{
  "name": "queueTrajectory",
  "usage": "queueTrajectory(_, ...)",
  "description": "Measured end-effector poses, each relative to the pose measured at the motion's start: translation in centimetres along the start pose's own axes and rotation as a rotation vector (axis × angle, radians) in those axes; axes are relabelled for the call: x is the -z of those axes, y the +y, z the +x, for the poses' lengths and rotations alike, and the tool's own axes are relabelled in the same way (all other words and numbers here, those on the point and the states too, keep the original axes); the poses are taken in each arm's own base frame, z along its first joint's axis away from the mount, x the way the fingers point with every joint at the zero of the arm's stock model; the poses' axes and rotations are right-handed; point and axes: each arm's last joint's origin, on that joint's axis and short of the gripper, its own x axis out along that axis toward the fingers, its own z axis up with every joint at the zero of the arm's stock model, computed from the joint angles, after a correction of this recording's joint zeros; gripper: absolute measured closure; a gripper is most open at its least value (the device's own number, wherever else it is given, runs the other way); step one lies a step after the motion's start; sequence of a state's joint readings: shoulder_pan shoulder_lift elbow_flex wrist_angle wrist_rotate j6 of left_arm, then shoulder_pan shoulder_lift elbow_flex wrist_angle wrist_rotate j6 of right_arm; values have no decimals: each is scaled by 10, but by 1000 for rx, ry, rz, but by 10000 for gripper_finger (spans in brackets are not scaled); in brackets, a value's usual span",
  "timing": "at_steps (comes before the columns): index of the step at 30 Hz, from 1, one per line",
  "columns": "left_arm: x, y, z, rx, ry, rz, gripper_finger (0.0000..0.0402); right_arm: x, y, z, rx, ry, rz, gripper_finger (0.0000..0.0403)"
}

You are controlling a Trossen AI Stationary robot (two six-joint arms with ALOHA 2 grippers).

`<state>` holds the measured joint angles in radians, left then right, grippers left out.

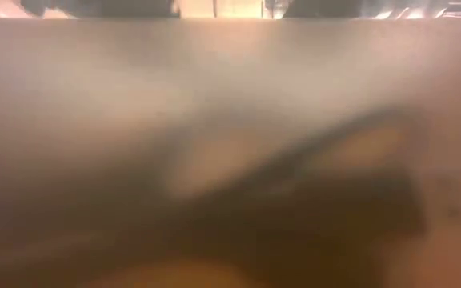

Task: Pick and place USB-C Cables
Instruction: Put the white charger cable into the orange bin

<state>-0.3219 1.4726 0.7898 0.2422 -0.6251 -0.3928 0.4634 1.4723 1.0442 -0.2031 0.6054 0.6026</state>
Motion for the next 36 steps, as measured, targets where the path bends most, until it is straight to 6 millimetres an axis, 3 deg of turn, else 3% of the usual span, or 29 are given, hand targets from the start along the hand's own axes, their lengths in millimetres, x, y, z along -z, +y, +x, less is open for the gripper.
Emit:
queueTrajectory(6, -22, -22, -23, 59, -233, -45, 393, 10, -3, 7, 13, -324, 88, 170)
queueTrajectory(15, -23, -41, -39, 153, -313, -73, 393, 21, -32, -12, -296, -778, 222, 170)
queueTrajectory(23, -31, -45, -44, 246, -367, -122, 391, 14, -32, -9, -461, -769, 162, 159)
queueTrajectory(36, -34, -48, -45, 336, -390, -83, 393, -13, -31, 1, -440, -760, 98, 131)
